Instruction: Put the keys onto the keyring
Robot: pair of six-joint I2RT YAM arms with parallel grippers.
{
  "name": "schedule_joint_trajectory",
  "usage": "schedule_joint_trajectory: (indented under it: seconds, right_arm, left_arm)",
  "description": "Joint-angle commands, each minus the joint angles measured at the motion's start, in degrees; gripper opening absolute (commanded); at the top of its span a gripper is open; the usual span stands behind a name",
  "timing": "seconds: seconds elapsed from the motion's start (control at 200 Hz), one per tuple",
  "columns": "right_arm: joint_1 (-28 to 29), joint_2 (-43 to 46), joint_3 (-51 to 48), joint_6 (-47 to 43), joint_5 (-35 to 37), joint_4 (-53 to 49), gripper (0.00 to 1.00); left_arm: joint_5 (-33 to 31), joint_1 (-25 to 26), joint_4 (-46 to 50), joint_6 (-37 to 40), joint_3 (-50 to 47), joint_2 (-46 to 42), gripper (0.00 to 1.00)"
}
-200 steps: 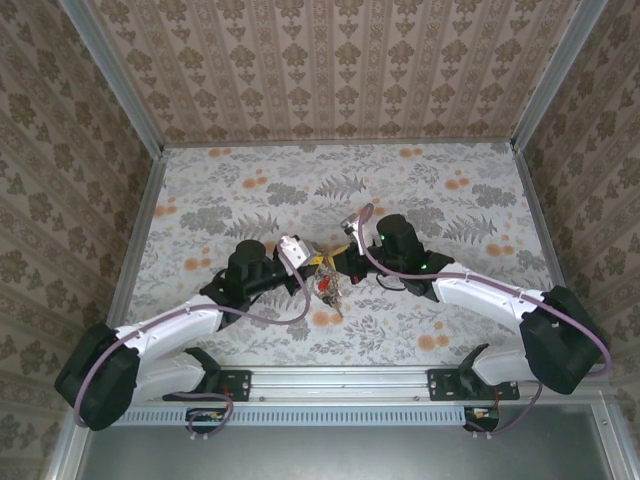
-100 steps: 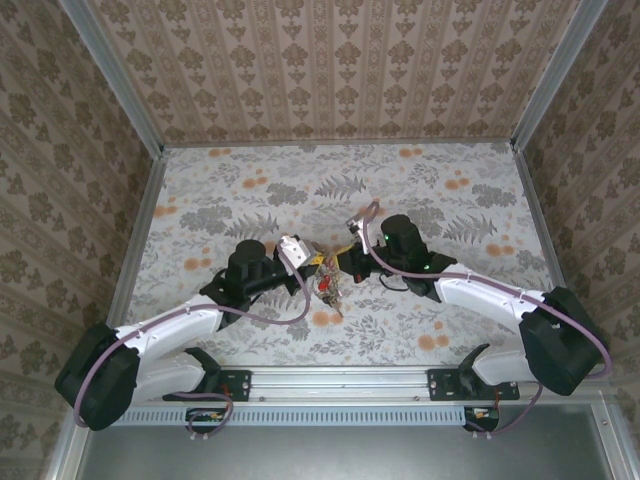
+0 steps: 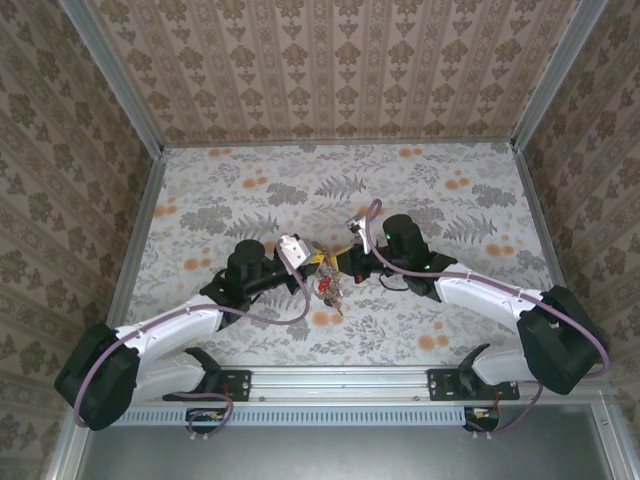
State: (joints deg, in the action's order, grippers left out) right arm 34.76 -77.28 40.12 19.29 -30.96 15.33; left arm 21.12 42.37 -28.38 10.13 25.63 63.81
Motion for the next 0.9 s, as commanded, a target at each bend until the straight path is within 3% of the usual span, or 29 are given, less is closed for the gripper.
schedule_joint_trajectory:
  seconds: [0.0,0.345,0.62,0.76,0.895]
  right_arm:
    - [-0.4,-0.7,-0.6,2.3,-3.1,2.9,0.0]
    - [-1.7,0.2,-1.0,2.8,-3.5,2.7,0.17]
    - [-2.4,1.8,-0.4,-0.8,-3.5,-0.9,0.24]
    - [-2.4,3.0,0.7,-5.0,-3.9,-4.4,0.26]
    - [-2.5,5.9,2.2,-14.7,-2.4,-10.7,0.28]
  left_arm:
    - [0.3,0.5,-5.9,0.3,-0.1,-0.8,0.0]
    - [-0.6,0.6,-7.1,0.6,-1.2,-1.9,0.0]
    - [-0.8,0.6,-7.5,0.7,-1.7,-2.3,0.0]
    - [-0.6,0.6,-7.5,0.8,-1.6,-2.3,0.0]
    - [-0.4,0.6,-7.7,0.7,-1.5,-2.5,0.0]
